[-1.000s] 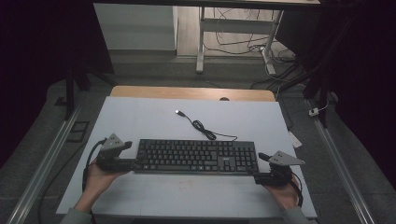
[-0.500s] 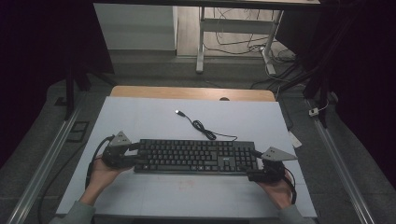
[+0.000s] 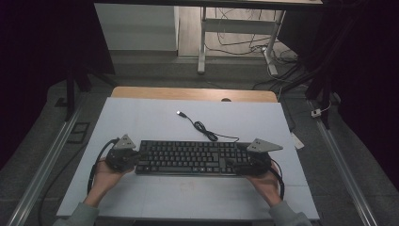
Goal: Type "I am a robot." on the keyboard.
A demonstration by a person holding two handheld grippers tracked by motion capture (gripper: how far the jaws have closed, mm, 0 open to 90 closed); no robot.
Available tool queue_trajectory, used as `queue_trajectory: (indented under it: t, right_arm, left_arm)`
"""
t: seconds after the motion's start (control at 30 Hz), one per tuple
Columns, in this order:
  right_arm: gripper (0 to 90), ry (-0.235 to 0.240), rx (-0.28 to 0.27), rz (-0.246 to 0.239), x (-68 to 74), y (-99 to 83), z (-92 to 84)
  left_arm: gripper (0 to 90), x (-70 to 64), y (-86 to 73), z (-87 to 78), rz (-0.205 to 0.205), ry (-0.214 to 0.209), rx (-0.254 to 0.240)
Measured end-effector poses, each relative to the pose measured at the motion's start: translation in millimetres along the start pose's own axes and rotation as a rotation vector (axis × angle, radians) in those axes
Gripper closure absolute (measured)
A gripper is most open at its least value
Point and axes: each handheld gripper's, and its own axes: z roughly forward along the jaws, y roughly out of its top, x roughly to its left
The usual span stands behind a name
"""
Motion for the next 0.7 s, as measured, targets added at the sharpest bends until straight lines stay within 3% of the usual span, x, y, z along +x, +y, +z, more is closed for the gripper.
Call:
queue_trajectory:
  t: [0.23, 0.37, 0.5, 0.57, 0.6, 0.7]
  right_arm:
    - [27.0, 0.051, 0.022, -0.023, 11.5, 28.6, 22.4]
    - [35.1, 0.07, 0.017, -0.024, 18.3, 43.2, 33.7]
    - [59.7, 0.076, 0.02, -0.034, 23.5, 49.9, 43.3]
    - [64.8, 0.083, 0.018, -0.043, 24.7, 50.8, 45.6]
    - [74.7, 0.091, 0.021, -0.059, 28.1, 53.4, 51.0]
    - [87.4, 0.097, 0.028, -0.083, 31.6, 57.2, 55.8]
  left_arm:
    - [89.0, 0.7, -2.5, -0.9, -0.008, 0.0, -0.001]
    - [89.0, 0.0, -4.1, -0.1, -0.007, -0.004, 0.003]
    - [89.0, -0.9, -4.0, 0.4, -0.007, -0.003, 0.003]
    - [89.0, -0.9, -4.0, 0.5, -0.007, -0.004, 0.003]
    - [89.0, -0.9, -4.0, 0.8, -0.008, -0.003, 0.002]
    - [89.0, -0.6, -4.2, 1.5, -0.01, -0.003, 0.002]
